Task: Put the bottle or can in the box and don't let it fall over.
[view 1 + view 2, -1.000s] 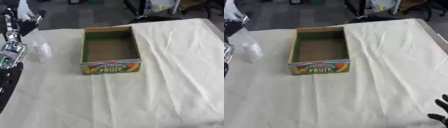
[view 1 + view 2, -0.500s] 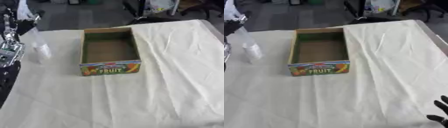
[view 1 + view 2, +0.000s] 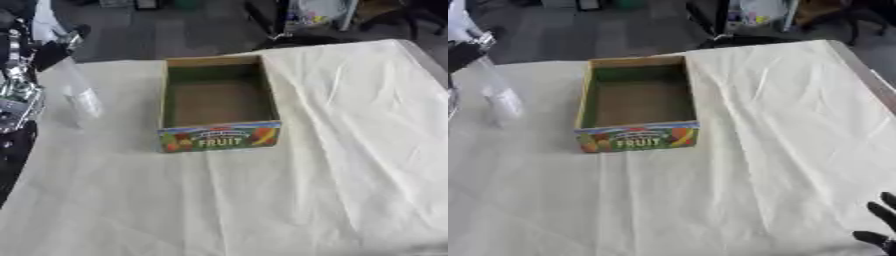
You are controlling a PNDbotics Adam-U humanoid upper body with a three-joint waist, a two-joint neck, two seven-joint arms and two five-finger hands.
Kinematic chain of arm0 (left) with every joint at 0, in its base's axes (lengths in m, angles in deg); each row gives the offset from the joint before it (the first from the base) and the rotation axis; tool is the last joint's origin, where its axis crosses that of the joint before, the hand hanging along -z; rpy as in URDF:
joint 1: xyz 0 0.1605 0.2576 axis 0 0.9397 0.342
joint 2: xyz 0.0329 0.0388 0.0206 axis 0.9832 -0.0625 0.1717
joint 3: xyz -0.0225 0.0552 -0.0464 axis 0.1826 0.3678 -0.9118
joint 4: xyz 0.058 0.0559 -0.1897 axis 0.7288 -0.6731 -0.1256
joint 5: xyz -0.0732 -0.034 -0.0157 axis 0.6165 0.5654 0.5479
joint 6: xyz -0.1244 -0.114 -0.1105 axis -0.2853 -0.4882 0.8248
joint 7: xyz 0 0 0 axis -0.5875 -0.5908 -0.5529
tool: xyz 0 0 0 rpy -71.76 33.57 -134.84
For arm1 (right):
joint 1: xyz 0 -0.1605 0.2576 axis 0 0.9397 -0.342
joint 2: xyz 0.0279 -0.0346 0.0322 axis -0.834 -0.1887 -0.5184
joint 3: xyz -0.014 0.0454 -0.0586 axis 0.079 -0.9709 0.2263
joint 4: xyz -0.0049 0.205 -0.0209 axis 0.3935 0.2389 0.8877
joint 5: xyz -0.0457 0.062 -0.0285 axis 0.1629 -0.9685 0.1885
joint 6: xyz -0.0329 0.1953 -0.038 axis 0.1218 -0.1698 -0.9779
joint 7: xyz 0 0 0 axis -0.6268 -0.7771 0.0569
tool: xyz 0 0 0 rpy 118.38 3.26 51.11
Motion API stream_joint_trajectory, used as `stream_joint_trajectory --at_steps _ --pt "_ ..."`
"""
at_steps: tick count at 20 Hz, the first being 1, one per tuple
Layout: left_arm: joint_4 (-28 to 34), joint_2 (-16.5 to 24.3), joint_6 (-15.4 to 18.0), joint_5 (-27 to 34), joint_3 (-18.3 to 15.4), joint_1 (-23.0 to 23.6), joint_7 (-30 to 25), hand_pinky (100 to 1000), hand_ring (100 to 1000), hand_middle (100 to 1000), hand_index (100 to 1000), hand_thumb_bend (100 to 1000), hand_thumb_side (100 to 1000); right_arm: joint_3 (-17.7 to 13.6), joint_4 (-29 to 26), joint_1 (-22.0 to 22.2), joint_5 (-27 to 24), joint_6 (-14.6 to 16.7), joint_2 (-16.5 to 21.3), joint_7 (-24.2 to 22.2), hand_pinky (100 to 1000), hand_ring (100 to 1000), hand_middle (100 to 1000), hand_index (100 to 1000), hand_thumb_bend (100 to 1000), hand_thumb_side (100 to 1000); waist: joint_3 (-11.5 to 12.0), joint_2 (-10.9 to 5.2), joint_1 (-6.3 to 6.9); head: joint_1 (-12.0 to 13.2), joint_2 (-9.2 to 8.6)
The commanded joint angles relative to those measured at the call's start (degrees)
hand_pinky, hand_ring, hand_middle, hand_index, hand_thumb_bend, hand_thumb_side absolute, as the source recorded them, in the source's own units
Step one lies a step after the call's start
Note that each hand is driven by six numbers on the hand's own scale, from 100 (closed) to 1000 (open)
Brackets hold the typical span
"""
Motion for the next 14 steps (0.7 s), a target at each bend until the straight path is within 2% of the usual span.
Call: stream_joint_trajectory --at_steps 1,4,7,12,14 --pt "0.04 2.76 0.1 0.03 -0.04 -1.36 -0.74 834 884 651 885 773 270 0.13 -1.32 0.0 0.2 0.01 0.33 -0.11 790 1000 1000 1000 100 470 -0.14 -0.49 0.01 -0.1 -0.91" --pt "-0.14 2.85 0.56 0.16 0.08 -1.54 -1.38 851 920 649 880 760 263 0.14 -1.32 -0.03 0.2 -0.04 0.31 -0.14 790 1000 1000 1000 100 470 -0.21 -0.47 0.04 -0.13 -0.93" --pt "-0.36 2.82 1.14 0.46 0.2 -1.64 -2.09 850 917 625 864 742 245 0.15 -1.32 -0.04 0.22 -0.06 0.3 -0.18 789 1000 1000 1000 100 470 -0.27 -0.47 0.05 -0.12 -0.97" --pt "-0.89 2.83 1.79 0.97 0.36 -1.67 -3.05 845 901 583 831 682 185 0.14 -1.32 -0.01 0.17 -0.03 0.35 -0.16 790 1000 1000 1000 100 470 -0.38 -0.5 0.09 -0.14 -0.97" --pt "-1.02 2.84 1.9 1.08 0.38 -1.67 -3.21 840 883 553 805 627 130 0.14 -1.32 -0.03 0.16 -0.07 0.34 -0.17 790 1000 1000 1000 100 470 -0.41 -0.51 0.11 -0.14 -0.97"
